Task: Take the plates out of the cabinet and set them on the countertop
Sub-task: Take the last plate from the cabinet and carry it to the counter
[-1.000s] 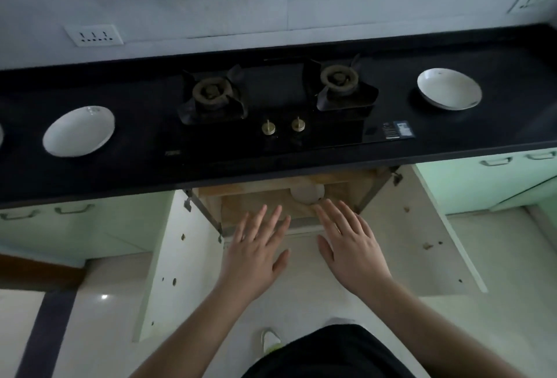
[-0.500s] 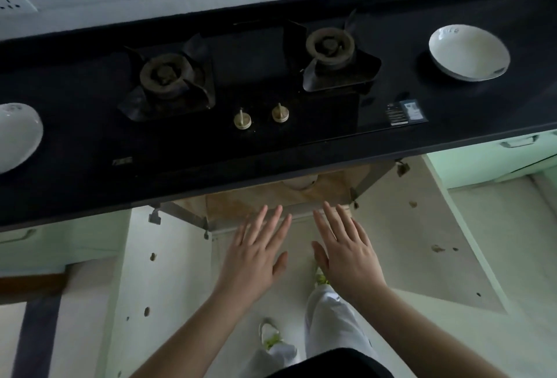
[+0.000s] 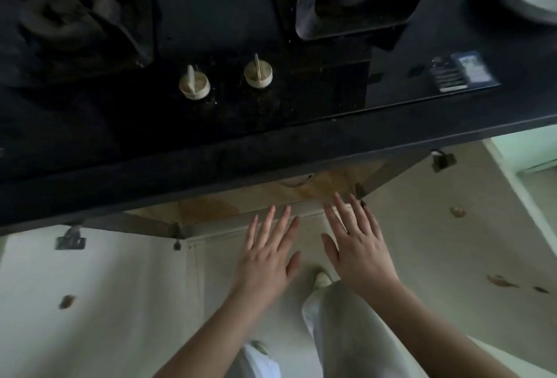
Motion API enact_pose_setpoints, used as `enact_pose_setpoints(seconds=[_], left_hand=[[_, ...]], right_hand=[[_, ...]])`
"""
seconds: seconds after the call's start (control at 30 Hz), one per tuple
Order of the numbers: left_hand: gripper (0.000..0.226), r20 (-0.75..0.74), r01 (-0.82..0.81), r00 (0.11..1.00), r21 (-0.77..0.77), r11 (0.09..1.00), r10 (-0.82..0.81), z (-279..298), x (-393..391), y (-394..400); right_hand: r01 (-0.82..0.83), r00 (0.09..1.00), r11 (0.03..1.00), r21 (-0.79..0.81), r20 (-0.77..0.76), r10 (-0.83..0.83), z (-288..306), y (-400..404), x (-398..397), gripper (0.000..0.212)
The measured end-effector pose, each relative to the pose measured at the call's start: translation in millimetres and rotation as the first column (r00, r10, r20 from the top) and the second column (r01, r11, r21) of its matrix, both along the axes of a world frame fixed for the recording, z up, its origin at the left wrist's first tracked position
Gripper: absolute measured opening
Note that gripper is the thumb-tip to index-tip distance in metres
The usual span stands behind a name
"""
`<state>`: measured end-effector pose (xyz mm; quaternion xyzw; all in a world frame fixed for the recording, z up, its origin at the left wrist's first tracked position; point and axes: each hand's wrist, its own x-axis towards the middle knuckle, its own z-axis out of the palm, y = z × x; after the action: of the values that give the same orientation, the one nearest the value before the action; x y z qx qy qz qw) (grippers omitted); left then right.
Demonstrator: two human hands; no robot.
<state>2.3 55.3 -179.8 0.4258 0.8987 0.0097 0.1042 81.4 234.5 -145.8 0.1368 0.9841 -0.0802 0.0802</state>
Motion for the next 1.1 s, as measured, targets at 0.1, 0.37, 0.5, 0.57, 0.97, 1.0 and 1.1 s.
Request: enact_pose_setpoints(seconds=[0.1,0.37,0.5,0.57,0.97,1.0,1.1], left_hand=[[0.062,-0.022,-0.017,1.0,0.039,0.999,0.018,-54.8,-9.9,9.1],[0.063,-0.117,0.0,0.993,0.141,0.99,0.017,-190.0,-47.7,38.7],[0.065,-0.146,0.064,0.989,0.192,0.979,-0.036,-241.7,-65.7,55.2],[0.064,-0.156,0.102,0.985,0.205,0.973,-0.07,-263.1,-72.5,64.4],[0.061,-0.236,0.137,0.966,0.124,0.983,-0.105,-338.9,-123.7,70.3],[0.062,-0.207,0.125,0.973,0.103,0.987,-0.101,-343.2,-127.2,70.3],[0.067,-0.159,0.103,0.982,0.027,0.994,-0.098,-360.3,-141.7,73.2]], right_hand=[[0.037,0.999,0.999,0.027,0.01,-0.038,-43.0,17.0,-7.9,0.059],[0.008,1.0,0.997,0.078,-0.017,-0.007,-157.2,53.2,-33.5,0.064],[-0.028,0.994,0.997,0.065,-0.102,0.035,-201.6,57.4,-51.6,0.065],[-0.013,0.991,0.998,0.064,-0.131,0.022,-220.1,58.6,-59.1,0.064],[-0.073,0.982,0.996,0.051,-0.172,0.081,-296.9,77.2,-78.2,0.059],[-0.081,0.984,0.994,0.07,-0.156,0.091,-301.2,80.9,-79.9,0.059],[-0.081,0.99,0.989,0.121,-0.107,0.094,-316.9,85.5,-86.5,0.057]])
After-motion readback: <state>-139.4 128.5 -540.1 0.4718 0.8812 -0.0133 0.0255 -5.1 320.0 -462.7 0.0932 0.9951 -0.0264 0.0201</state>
